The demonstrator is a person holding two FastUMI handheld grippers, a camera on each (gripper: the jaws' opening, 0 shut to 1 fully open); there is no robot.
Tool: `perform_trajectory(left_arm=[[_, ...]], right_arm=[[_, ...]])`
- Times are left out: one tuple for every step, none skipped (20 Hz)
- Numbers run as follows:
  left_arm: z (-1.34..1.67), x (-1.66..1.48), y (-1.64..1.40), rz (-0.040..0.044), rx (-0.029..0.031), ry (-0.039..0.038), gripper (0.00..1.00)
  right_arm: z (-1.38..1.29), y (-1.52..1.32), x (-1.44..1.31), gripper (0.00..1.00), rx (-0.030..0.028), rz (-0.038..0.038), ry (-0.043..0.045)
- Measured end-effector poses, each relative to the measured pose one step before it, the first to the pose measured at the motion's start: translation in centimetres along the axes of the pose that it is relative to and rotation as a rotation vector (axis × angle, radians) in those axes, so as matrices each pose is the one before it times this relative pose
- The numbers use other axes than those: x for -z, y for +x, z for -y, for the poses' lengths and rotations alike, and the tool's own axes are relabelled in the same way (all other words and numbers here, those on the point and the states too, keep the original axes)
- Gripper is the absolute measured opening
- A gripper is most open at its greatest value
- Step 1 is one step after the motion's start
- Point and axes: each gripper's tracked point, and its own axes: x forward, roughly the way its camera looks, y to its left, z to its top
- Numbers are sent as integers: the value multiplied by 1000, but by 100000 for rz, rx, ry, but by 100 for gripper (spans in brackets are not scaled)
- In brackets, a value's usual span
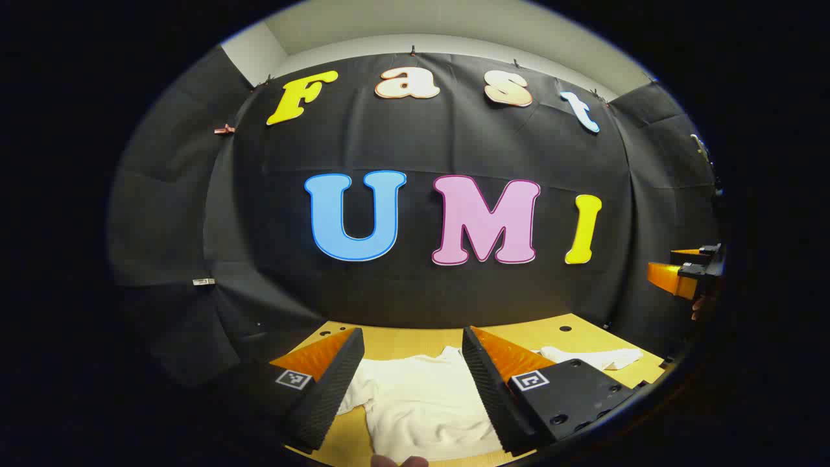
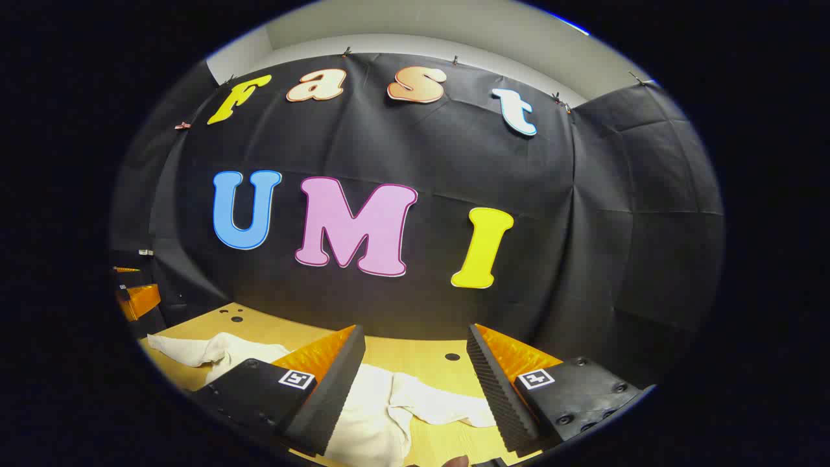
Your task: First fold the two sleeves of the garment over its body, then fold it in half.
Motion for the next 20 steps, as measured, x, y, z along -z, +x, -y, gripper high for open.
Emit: perform_trajectory(left_arm=[[101, 46, -21, -10, 184, 380, 96], [124, -116, 5, -43, 350, 52, 95], [136, 159, 26, -143, 231, 119, 96], [142, -18, 69, -371, 45, 118, 96], [76, 211, 31, -361, 210, -33, 96], [82, -26, 0, -133, 118, -15, 96], [50, 66, -3, -99, -52, 40, 96], [65, -119, 32, -70, 27, 106, 95], [78, 91, -66, 123, -57, 240, 96], [-6, -102, 17, -32, 29, 134, 96], [17, 99, 75, -67, 12, 116, 96], [13, -54, 48, -126, -19, 95, 96], [59, 171, -55, -207, 16, 85, 95], [57, 45, -3, -142, 55, 17, 96], [17, 127, -26, -164, 8, 95, 96], [-9, -74, -28, -95, 117, 110, 96], [90, 152, -78, -96, 74, 167, 96], [126, -44, 19, -183, 198, 175, 96], [160, 222, 6, -20, 120, 216, 96], [250, 45, 10, -31, 76, 138, 96]], right_arm=[[13, 30, 67, 98, -336, -293, 202], [5, 116, 160, 98, -23, -283, 163], [135, 7, 101, 98, 96, -267, 224], [118, 75, 80, 98, 40, -204, 339], [156, 28, -30, 98, 168, -190, 232], [142, 63, 55, 98, 318, -126, 92], [141, 32, 40, 98, 137, -94, 151], [107, 13, 43, 98, 62, -165, 163], [60, 3, -12, 97, 88, -103, 1], [150, -12, 97, 97, 118, -155, 66], [-3, 14, 57, 97, -9, -107, 121], [56, 10, -9, 98, 32, -79, 57], [7, 2, -33, 98, 9, 20, 27], [58, 71, 51, 98, -66, -169, 24], [140, 85, 34, 97, 182, -286, 192], [177, 105, 178, 98, 289, -670, 519], [353, 140, 391, 98, 611, -1767, 839], [564, 203, 569, 98, 1124, -2637, 925], [834, 296, 552, 98, 1769, -2312, 703], [1007, 417, 673, 97, 1911, -2392, 321]])
